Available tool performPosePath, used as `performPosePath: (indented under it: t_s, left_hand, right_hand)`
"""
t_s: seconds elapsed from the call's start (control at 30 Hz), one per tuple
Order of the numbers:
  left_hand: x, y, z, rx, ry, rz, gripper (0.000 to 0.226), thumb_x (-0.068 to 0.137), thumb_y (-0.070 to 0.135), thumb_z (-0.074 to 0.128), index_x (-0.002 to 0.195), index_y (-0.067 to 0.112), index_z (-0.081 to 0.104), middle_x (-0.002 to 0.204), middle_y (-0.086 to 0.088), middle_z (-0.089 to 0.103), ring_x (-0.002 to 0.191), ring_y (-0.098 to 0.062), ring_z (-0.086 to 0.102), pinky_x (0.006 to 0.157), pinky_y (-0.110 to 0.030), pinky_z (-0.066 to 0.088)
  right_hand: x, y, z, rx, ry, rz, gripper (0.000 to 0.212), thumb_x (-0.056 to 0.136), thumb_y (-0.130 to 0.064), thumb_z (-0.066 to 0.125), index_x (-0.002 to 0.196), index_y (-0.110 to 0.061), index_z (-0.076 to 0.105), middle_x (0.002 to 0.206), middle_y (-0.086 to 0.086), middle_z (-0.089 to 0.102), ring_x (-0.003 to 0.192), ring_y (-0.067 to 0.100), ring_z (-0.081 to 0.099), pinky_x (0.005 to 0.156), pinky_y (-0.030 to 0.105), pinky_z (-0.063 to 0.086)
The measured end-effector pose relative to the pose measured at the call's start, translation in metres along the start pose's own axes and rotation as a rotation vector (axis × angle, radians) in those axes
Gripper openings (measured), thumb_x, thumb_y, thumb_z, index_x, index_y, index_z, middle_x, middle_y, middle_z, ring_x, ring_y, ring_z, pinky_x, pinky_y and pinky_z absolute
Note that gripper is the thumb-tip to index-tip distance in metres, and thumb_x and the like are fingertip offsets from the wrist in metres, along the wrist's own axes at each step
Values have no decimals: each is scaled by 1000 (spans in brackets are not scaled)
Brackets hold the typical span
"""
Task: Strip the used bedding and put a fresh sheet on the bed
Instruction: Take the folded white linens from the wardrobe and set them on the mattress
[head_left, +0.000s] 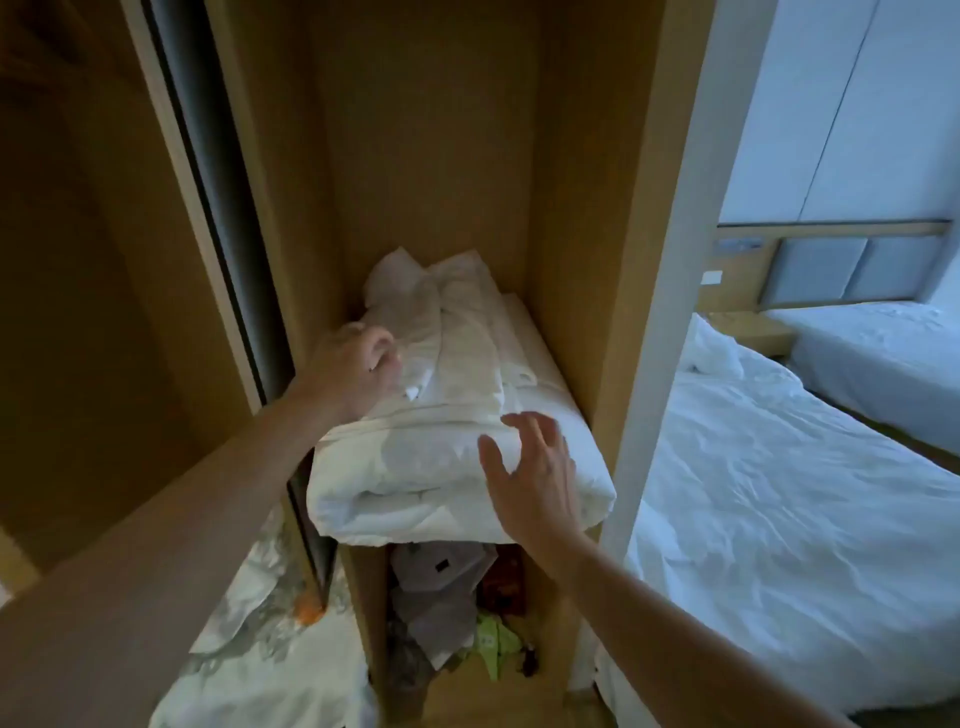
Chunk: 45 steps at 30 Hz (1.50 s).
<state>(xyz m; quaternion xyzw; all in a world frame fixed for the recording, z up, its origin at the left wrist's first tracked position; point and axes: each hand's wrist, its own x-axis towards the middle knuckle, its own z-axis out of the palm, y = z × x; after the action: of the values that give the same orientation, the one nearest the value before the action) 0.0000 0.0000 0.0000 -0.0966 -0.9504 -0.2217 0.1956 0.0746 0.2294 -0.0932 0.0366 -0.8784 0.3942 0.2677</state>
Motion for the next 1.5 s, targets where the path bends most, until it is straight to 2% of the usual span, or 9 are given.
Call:
performPosePath:
  t_s: [0.23, 0.4, 0.47, 0.6, 0.8, 1.07, 1.2, 1.33, 1.5]
  left_hand:
    - [-29, -46, 137, 408, -302, -125, 71, 99, 65, 12, 160, 32, -1, 169, -8, 0, 153, -37, 7, 123, -55, 10]
    - [7, -58, 123, 385, -373, -12, 59, 96, 66, 21, 131, 33, 55, 131, -5, 56, 118, -30, 53, 98, -44, 45]
    - [39, -65, 106, 319, -148, -49, 64, 94, 65, 24, 108, 22, 69, 106, -7, 66, 98, -29, 63, 83, -38, 50]
    - [66, -85, 118, 323, -141, -323, 90, 86, 81, 38, 154, 24, 25, 159, -17, 26, 143, -42, 30, 115, -51, 29]
    - [47, -96, 179, 272, -148, -422, 105, 72, 96, 4, 159, 37, -2, 169, -12, 0, 154, -37, 1, 124, -56, 4]
    - [81, -102, 151, -11, -182, -783, 152, 47, 101, 58, 161, 20, -4, 166, -15, 8, 152, -38, 10, 122, -53, 16]
    - [103, -117, 143, -318, -263, -894, 152, 40, 95, 69, 156, 6, 29, 159, -14, 36, 143, -34, 38, 118, -44, 33]
    - [111, -135, 140, -606, -294, -937, 92, 18, 73, 92, 84, 14, 67, 80, -5, 69, 69, -18, 62, 70, -28, 49]
    - [117, -140, 156, -670, -417, -1027, 137, 30, 64, 93, 144, 5, 47, 146, -12, 53, 132, -27, 52, 114, -41, 39]
  right_hand:
    - [116, 33, 57, -314, -222, 311, 87, 81, -84, 44, 151, -34, 26, 157, 6, 32, 144, 33, 29, 115, 54, 22]
    - [106, 83, 103, -512, -282, 393, 111, 69, -95, 40, 154, -32, 10, 162, 14, 19, 147, 42, 18, 119, 58, 17]
    - [112, 84, 111, -534, -267, 394, 116, 66, -96, 42, 154, -26, 11, 161, 19, 18, 147, 43, 18, 119, 57, 17]
    - [136, 89, 105, -431, -206, 385, 120, 51, -93, 62, 140, -25, 20, 146, 19, 32, 134, 41, 34, 109, 51, 30]
    - [199, 101, 103, -383, -170, 445, 152, 31, -95, 67, 149, -25, 0, 153, 19, 25, 141, 41, 27, 114, 53, 22]
    - [219, 126, 119, -362, -419, 790, 186, 8, -103, 55, 155, -12, -15, 161, 25, 13, 147, 42, 19, 119, 57, 17]
    - [228, 148, 114, -232, -479, 844, 193, 1, -99, 63, 158, -10, -6, 165, 13, 14, 150, 37, 20, 120, 54, 23]
    - [239, 156, 115, -206, -615, 834, 192, 4, -98, 66, 159, -7, -3, 167, 13, 9, 152, 33, 18, 122, 48, 23]
    - [236, 168, 124, -173, -591, 829, 193, 2, -96, 66, 159, -6, -2, 166, 12, 12, 151, 32, 21, 121, 46, 25]
